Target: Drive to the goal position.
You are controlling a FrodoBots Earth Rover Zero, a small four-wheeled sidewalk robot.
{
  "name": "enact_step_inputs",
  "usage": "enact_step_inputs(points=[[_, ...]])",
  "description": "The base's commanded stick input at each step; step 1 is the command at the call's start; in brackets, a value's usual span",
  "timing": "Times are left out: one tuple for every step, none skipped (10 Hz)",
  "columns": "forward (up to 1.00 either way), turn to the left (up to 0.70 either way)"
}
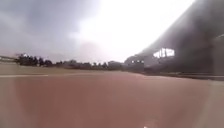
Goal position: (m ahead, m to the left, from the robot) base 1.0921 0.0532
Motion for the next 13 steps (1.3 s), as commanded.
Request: enact_step_inputs(points=[[0.70,0.00],[0.70,0.00],[0.70,0.00],[0.70,0.00],[0.70,0.00],[0.70,0.00],[0.70,0.00],[0.70,0.00],[0.70,0.00],[0.70,0.00],[0.70,0.00],[0.70,0.00],[0.70,0.00]])
